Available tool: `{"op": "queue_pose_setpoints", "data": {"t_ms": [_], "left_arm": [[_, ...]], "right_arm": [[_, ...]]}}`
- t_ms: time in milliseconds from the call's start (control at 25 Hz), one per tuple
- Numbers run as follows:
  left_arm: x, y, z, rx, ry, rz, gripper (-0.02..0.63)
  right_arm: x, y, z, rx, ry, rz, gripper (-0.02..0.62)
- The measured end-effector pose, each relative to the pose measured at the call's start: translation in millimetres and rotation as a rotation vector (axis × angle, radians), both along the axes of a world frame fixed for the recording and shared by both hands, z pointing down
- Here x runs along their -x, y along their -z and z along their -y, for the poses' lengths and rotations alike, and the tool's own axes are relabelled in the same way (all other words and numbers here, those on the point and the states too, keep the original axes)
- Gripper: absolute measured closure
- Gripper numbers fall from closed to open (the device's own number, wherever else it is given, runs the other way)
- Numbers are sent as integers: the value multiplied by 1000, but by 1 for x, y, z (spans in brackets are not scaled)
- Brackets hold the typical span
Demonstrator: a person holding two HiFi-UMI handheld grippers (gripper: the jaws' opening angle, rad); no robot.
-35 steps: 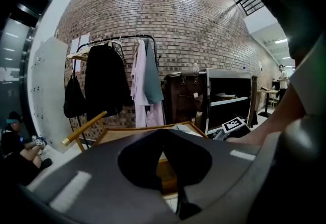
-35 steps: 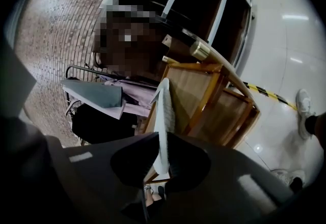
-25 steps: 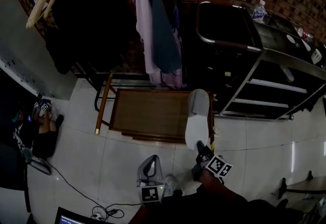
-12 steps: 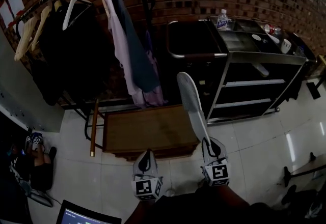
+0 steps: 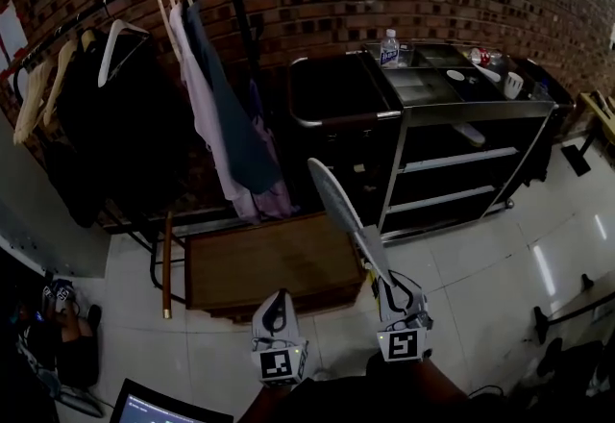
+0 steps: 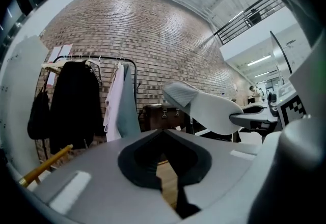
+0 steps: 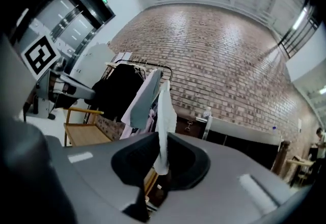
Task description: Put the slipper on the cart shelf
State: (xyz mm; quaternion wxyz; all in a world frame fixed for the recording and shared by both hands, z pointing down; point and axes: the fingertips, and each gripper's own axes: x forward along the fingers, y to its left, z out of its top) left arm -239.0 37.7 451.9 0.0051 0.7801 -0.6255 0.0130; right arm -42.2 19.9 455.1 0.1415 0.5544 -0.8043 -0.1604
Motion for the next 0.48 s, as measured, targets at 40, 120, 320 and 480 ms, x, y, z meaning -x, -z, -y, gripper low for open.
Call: {"op": "queue_pose_setpoints", "data": {"t_ms": [40, 120, 320, 480], "left_arm": [[-5, 0, 1, 3, -8, 3, 591], [-15, -1, 3, 10, -19, 10, 591], [-46, 5, 19, 15, -34, 15, 591], [-81, 13, 39, 26, -63, -24, 591]], "right_arm": [[-1, -2, -2, 1, 3, -19, 557], [-7, -7, -2, 11, 8, -19, 557], [-37, -11, 10, 37, -1, 12, 557], [-78, -22, 26, 66, -33, 6, 555]]}}
